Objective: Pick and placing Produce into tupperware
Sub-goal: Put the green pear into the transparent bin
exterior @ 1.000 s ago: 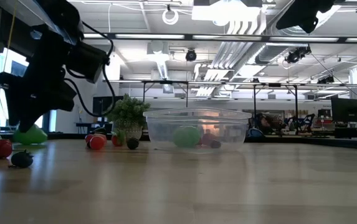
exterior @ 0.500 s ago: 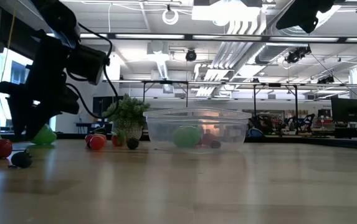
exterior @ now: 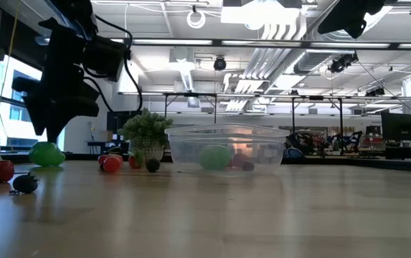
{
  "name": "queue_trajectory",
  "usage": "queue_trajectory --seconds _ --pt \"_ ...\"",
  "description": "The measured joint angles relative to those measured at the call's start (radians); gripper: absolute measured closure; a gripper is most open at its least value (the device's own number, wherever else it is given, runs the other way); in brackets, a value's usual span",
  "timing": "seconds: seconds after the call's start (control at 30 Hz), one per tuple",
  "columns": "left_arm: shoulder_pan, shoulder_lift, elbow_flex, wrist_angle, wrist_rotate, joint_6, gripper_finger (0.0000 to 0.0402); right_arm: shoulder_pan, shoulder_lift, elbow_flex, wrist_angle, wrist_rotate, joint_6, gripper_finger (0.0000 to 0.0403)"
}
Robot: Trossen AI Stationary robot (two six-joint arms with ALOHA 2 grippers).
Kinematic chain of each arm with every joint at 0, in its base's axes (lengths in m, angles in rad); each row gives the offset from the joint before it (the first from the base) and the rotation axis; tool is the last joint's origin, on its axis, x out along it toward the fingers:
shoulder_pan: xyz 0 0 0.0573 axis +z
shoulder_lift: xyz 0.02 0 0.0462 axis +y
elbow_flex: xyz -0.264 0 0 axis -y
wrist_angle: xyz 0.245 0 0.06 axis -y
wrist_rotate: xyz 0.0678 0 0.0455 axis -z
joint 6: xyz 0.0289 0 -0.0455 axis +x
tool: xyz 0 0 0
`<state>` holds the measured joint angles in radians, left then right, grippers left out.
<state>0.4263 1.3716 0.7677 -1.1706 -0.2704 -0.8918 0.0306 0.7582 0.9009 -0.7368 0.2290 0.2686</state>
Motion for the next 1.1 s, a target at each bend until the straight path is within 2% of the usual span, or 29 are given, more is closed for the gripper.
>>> queue_trajectory --seconds 0.13,0.3,0.4,0.63,0.77,1.1 --pt "0.023 0.000 -0.002 0.027 0.010 0.027 0.0221 0.000 0.000 0.000 0.000 0.000 0.000 0.0378" --pt "0.100 -0.002 -0.003 0.041 0.113 0.123 0.0188 0.000 0.000 0.000 0.000 0.000 0.000 0.0378" --pt "0.128 -0.010 -0.003 0.035 0.126 0.155 0.0177 0.000 0.000 0.000 0.000 0.000 0.000 0.0378" --pt "0.170 -0.015 -0.007 0.053 0.118 0.172 0.0174 0.000 0.000 0.000 0.000 0.000 0.000 0.0378" --pt "0.191 -0.015 -0.040 0.087 0.150 0.183 0.0174 0.000 0.000 0.000 0.000 0.000 0.000 0.0378" --pt "0.191 -0.018 -0.091 0.145 0.169 0.181 0.0174 0.000 0.000 0.000 0.000 0.000 0.000 0.0378"
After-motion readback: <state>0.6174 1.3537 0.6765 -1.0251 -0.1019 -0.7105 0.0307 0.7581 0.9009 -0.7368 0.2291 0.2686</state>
